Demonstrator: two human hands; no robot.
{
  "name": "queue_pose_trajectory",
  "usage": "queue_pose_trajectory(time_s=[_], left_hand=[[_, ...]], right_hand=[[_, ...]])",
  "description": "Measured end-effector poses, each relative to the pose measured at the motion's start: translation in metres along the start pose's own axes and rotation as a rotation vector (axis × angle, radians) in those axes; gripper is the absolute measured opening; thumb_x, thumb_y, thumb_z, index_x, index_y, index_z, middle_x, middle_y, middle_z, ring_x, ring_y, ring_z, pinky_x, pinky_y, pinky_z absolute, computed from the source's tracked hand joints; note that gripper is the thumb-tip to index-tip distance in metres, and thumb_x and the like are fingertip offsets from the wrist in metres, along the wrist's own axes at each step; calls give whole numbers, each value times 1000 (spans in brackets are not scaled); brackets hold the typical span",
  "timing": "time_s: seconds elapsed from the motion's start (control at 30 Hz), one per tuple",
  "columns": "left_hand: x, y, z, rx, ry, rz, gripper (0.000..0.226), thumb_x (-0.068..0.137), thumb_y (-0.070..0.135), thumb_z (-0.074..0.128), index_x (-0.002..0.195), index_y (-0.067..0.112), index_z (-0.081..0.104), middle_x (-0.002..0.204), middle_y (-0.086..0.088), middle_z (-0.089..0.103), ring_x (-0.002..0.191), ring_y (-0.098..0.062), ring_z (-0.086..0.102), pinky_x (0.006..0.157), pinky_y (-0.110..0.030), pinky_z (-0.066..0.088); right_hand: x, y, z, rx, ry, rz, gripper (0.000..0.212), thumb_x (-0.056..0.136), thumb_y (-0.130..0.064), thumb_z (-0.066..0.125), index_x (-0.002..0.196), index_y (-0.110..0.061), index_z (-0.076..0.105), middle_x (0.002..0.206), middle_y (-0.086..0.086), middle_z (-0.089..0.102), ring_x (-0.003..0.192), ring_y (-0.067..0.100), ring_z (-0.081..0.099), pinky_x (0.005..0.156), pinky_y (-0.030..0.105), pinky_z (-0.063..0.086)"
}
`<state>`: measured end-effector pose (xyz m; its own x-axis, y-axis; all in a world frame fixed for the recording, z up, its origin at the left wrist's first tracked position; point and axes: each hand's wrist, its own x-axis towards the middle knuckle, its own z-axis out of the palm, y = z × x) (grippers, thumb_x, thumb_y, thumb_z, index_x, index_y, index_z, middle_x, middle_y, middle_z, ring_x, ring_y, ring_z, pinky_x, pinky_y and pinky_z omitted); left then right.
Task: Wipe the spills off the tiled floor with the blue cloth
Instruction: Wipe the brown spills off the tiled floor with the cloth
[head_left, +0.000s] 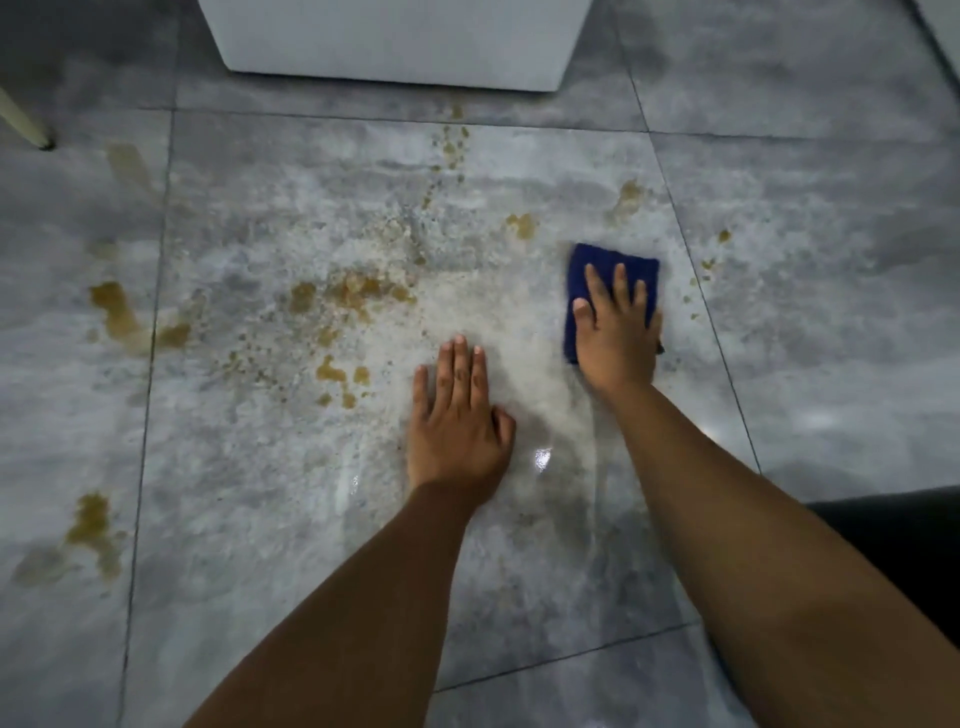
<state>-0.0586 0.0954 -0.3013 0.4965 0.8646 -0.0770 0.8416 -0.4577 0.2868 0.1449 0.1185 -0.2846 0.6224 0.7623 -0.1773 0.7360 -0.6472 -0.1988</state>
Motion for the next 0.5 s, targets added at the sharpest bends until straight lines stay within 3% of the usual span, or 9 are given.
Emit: queue_pose_trajectory(time_s=[0.1, 0.3, 0.5], left_hand=[[-3, 0, 1, 4, -3, -15, 69, 91, 39, 15, 152, 9, 5, 160, -10, -3, 147, -20, -7, 117, -41, -12], [0, -4, -2, 15, -41, 9, 69, 92, 42, 12, 152, 11, -2, 160, -8, -9, 146, -17, -15, 117, -40, -12], [-1, -2, -4, 49, -78, 4, 71, 90, 43, 9, 151, 10, -7, 159, -8, -13, 145, -18, -18, 118, -42, -11]], right_hand=[[-43, -7, 12, 54, 39, 110, 50, 102, -43, 27, 151, -37, 18, 161, -1, 5, 147, 26, -1, 117, 53, 0], [-6, -51, 11, 29, -54, -165, 49, 102, -41, 28, 150, -38, 19, 161, -3, 5, 147, 24, -1, 116, 53, 0], [-15, 5, 7, 114, 106, 236, 49, 103, -42, 25, 151, -35, 19, 162, 1, 4, 147, 27, -1, 116, 53, -2]])
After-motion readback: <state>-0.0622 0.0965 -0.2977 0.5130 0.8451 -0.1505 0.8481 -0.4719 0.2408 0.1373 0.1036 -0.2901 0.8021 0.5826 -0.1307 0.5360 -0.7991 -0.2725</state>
